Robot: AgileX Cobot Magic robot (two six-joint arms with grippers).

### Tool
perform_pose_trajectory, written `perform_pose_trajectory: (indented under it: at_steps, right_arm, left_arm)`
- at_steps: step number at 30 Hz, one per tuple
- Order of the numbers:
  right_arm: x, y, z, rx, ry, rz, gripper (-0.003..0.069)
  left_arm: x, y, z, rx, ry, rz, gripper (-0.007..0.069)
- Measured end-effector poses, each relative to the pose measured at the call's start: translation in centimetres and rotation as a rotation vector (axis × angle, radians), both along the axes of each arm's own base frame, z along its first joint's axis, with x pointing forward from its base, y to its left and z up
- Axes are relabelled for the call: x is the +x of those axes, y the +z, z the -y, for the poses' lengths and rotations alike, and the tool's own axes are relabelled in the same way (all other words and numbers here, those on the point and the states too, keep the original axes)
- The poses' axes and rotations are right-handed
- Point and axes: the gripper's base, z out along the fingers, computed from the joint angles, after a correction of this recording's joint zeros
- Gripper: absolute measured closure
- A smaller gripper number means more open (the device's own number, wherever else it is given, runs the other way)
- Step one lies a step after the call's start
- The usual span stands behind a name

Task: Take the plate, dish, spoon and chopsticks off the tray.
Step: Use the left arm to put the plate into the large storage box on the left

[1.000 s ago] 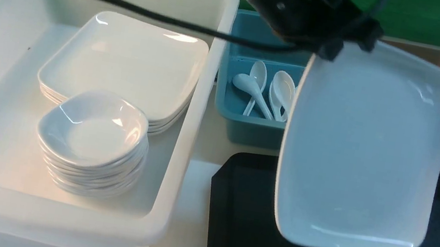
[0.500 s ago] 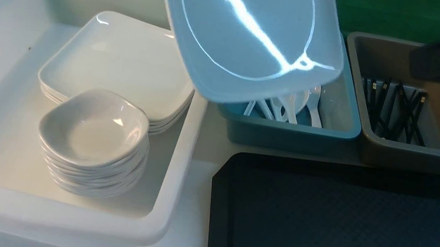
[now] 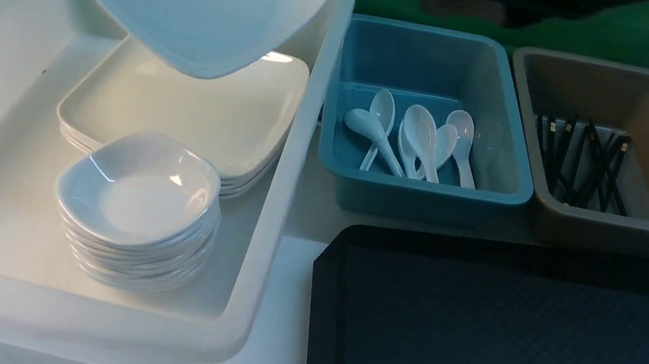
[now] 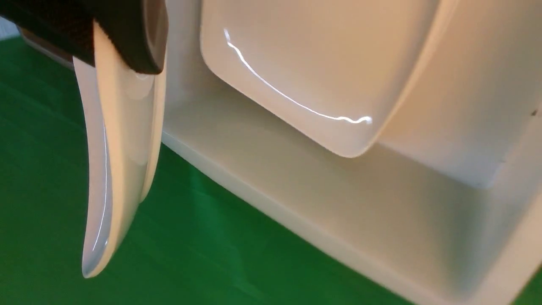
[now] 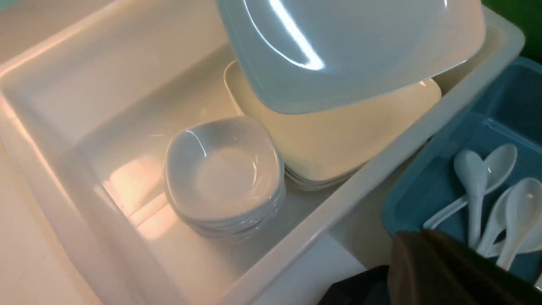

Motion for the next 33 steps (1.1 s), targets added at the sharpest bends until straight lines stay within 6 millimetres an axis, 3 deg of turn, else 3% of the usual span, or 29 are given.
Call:
perform_pose_trajectory:
  at_steps: [6, 15, 20, 26, 33]
  right_arm:
    - [1.2, -0.6, -2.6, -0.021, 0.039, -0.019, 0.0634]
    - [2.1, -2.0, -4.3, -0.027, 0.058, -0.041, 0.0634]
    - [2.7, -3.2, -5.2, -0.025, 0.067, -0.083, 0.0634]
    - [2.8, -3.5, -5.3, -0.027, 0.068, -0.093, 0.0634]
    - [2.7, -3.6, -5.2, -0.045, 0.073, -0.114, 0.0634]
  left_arm:
    - [-0.1, -4.9, -0.7, -0.044, 0.104, -0.041, 0.0592]
    - [1.4, -8.5, -1.0, -0.100, 0.132, -0.114, 0.0592]
    - [2.6, -11.3, -0.3, -0.133, 0.127, -0.170, 0.0592]
    - [3.3, -13.2, 0.8, -0.134, 0.109, -0.216, 0.0592]
    - [3.2, -13.8, 0.9, -0.090, 0.080, -0.242, 0.0564]
